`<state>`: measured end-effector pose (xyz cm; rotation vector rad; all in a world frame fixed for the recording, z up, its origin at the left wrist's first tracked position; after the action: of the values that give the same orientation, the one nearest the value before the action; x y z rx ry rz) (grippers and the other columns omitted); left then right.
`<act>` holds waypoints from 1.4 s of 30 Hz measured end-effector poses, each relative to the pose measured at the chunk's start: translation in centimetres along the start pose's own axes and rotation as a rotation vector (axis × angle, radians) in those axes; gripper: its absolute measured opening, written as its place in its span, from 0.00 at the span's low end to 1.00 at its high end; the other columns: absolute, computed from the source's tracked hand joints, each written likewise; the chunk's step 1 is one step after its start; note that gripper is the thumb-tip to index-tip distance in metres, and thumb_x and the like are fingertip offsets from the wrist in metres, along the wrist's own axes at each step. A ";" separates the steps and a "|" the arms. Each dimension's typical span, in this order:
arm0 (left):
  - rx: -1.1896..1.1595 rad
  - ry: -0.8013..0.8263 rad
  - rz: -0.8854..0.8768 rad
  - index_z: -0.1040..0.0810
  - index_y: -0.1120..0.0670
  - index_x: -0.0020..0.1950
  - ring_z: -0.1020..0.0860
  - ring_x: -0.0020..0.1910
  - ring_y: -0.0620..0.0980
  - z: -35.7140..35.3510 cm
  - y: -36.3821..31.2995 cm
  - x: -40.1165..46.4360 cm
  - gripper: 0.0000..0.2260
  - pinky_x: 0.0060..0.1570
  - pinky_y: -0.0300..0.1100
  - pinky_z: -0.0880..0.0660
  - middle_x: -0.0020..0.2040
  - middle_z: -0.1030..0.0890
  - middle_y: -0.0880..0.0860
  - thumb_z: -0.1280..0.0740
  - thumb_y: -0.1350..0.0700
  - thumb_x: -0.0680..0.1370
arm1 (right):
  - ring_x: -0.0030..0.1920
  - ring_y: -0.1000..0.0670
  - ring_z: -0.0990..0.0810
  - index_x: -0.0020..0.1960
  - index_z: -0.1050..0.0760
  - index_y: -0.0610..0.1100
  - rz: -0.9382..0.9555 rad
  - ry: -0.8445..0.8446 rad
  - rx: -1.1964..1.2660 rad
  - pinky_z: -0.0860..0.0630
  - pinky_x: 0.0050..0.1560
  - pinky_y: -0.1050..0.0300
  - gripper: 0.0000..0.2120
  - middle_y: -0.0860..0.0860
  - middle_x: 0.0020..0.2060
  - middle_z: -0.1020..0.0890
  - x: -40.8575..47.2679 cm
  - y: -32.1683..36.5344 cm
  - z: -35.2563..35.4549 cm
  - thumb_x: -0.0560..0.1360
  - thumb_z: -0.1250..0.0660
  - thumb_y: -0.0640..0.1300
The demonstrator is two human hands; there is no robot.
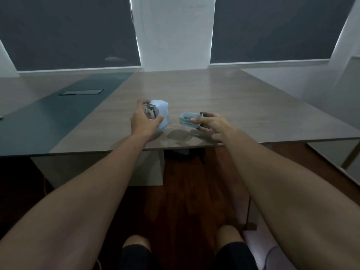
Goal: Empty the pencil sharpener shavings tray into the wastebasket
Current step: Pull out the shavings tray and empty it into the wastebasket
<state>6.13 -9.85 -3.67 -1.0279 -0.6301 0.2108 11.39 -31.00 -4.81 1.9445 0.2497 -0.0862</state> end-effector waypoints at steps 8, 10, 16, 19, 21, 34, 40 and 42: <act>0.084 0.013 0.030 0.30 0.49 0.65 0.21 0.56 0.57 -1.1 1.7 -1.1 0.29 0.51 0.41 0.29 0.59 0.21 0.57 0.23 0.57 0.68 | 0.49 0.43 0.16 0.48 0.26 0.42 0.058 -0.019 -0.064 0.17 0.43 0.54 0.21 0.41 0.51 0.18 -0.2 0.4 1.7 0.62 0.21 0.29; 0.120 0.032 0.047 0.32 0.48 0.67 0.21 0.58 0.58 -0.9 1.5 -1.2 0.31 0.53 0.43 0.28 0.61 0.21 0.57 0.23 0.56 0.67 | 0.47 0.44 0.16 0.48 0.26 0.42 0.072 -0.032 -0.092 0.17 0.38 0.57 0.21 0.41 0.51 0.18 -0.7 0.8 2.1 0.62 0.20 0.30; 0.239 0.059 0.060 0.35 0.42 0.73 0.25 0.65 0.58 0.2 -0.6 -1.1 0.37 0.60 0.49 0.29 0.67 0.25 0.57 0.24 0.44 0.66 | 0.50 0.43 0.16 0.50 0.25 0.42 0.091 -0.059 -0.153 0.18 0.45 0.53 0.22 0.40 0.54 0.18 -2.3 2.6 3.2 0.61 0.19 0.33; 0.280 0.040 0.017 0.32 0.47 0.72 0.28 0.68 0.58 0.3 -3.0 -1.0 0.33 0.63 0.48 0.31 0.69 0.27 0.57 0.28 0.41 0.69 | 0.54 0.42 0.16 0.48 0.25 0.43 0.120 -0.089 -0.162 0.18 0.47 0.52 0.21 0.41 0.53 0.17 -3.4 3.9 3.8 0.61 0.18 0.35; 0.299 0.052 -0.010 0.29 0.51 0.71 0.28 0.69 0.57 -0.1 -5.0 -1.0 0.32 0.65 0.48 0.32 0.70 0.27 0.57 0.29 0.40 0.71 | 0.56 0.42 0.16 0.48 0.24 0.43 0.136 -0.113 -0.165 0.19 0.46 0.53 0.21 0.41 0.55 0.17 -4.3 4.9 4.3 0.61 0.18 0.35; 0.153 0.396 -0.109 0.29 0.56 0.72 0.28 0.70 0.57 -8.7 -14.7 -6.1 0.32 0.67 0.47 0.31 0.71 0.26 0.56 0.32 0.40 0.73 | 0.51 0.40 0.15 0.47 0.24 0.40 0.232 -0.375 -0.304 0.17 0.43 0.50 0.26 0.37 0.53 0.17 -11.1 10.0 14.2 0.54 0.15 0.36; 0.079 0.567 -0.108 0.30 0.57 0.73 0.28 0.70 0.57 -14.8 -15.9 -11.4 0.32 0.67 0.47 0.33 0.72 0.27 0.57 0.34 0.40 0.74 | 0.46 0.44 0.14 0.55 0.23 0.35 0.219 -0.537 -0.348 0.16 0.47 0.49 0.30 0.41 0.47 0.17 -16.6 9.9 20.6 0.56 0.16 0.35; 0.065 0.643 -0.115 0.30 0.57 0.73 0.28 0.70 0.58 -17.1 -16.0 -13.7 0.32 0.68 0.48 0.32 0.72 0.27 0.57 0.34 0.40 0.74 | 0.54 0.43 0.16 0.58 0.23 0.35 0.193 -0.600 -0.332 0.18 0.55 0.46 0.31 0.42 0.49 0.17 -18.6 9.1 23.2 0.57 0.17 0.34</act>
<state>3.01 -36.73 -1.58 -0.9248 -0.0945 -0.1986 -3.43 -58.18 -2.04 1.5228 -0.3041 -0.4616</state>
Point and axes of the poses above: each hand's wrist, its own x-axis towards the middle knuckle, its own z-axis out of the back of the hand, y = z × x, the point moved 1 cm from there along x, towards the middle knuckle
